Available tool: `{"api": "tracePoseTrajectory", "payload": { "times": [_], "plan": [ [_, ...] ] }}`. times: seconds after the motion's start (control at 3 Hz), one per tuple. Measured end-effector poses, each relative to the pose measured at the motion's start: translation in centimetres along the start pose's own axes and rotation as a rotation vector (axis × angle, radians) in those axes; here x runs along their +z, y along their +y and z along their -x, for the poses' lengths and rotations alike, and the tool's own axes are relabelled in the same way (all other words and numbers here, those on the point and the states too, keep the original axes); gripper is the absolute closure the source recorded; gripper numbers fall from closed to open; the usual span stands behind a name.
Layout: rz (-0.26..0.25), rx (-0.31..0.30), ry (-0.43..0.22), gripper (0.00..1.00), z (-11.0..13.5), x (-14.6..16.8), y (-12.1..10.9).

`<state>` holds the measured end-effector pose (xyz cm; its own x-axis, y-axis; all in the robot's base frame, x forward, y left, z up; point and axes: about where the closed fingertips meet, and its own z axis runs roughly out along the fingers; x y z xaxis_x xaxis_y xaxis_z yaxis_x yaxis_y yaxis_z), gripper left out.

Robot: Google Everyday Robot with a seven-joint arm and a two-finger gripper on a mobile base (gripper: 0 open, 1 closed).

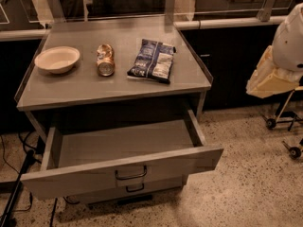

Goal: Close top drawer

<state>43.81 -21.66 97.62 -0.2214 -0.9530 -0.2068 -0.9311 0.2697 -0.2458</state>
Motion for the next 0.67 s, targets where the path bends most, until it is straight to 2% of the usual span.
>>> {"api": "tracePoseTrajectory", "payload": {
  "times": [0.67],
  "plan": [
    [-0.007,0.010,-0.023,1.00,-0.05,-0.11,0.20]
  ]
}}
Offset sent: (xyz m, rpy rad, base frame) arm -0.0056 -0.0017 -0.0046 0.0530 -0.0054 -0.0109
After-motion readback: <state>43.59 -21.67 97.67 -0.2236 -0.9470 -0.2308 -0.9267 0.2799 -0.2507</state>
